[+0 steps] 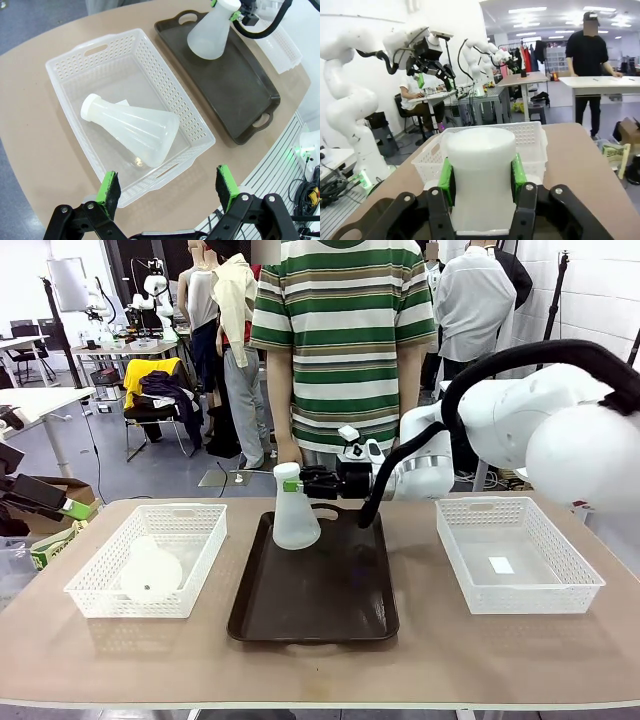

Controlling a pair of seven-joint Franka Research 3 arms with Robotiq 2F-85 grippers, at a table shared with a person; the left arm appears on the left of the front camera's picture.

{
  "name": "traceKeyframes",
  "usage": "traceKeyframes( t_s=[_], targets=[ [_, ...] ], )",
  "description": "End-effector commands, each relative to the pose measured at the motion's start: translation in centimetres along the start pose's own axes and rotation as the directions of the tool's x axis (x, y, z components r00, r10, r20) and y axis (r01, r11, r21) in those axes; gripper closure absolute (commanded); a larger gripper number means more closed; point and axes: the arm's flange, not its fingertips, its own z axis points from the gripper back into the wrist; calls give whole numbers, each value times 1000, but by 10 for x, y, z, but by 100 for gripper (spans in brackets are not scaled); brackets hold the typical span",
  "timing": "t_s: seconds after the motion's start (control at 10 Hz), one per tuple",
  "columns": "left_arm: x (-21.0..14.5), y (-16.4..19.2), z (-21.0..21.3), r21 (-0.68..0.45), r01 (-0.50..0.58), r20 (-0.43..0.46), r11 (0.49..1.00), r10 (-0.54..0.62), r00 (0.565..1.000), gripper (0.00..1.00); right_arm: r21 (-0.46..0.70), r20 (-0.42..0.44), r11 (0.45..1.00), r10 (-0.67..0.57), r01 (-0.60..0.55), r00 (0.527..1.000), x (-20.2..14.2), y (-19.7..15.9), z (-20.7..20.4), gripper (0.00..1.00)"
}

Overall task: Prepare the laboratory tools.
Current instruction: Place the picked Big flask upright in the Handle tray as instructed by the person.

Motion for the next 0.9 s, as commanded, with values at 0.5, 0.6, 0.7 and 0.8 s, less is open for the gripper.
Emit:
traceKeyframes(
  t_s=[0.5, 0.6, 0.7, 0.8],
  targets=[
    [-3, 2, -1, -17, 18, 12, 1000, -18, 1000, 0, 37, 51, 999, -34, 32, 998, -11, -10, 6, 69],
    [-3, 2, -1, -17, 18, 12, 1000, -18, 1000, 0, 40, 42, 998, -46, 44, 998, -14, -9, 6, 50],
    [-3, 2, -1, -17, 18, 12, 1000, -18, 1000, 0, 37, 18, 998, -54, 53, 998, -14, -9, 5, 31],
    [-3, 2, -1, -17, 18, 12, 1000, -18, 1000, 0, 36, -5, 998, -58, 58, 998, -14, -9, 4, 12]
  ],
)
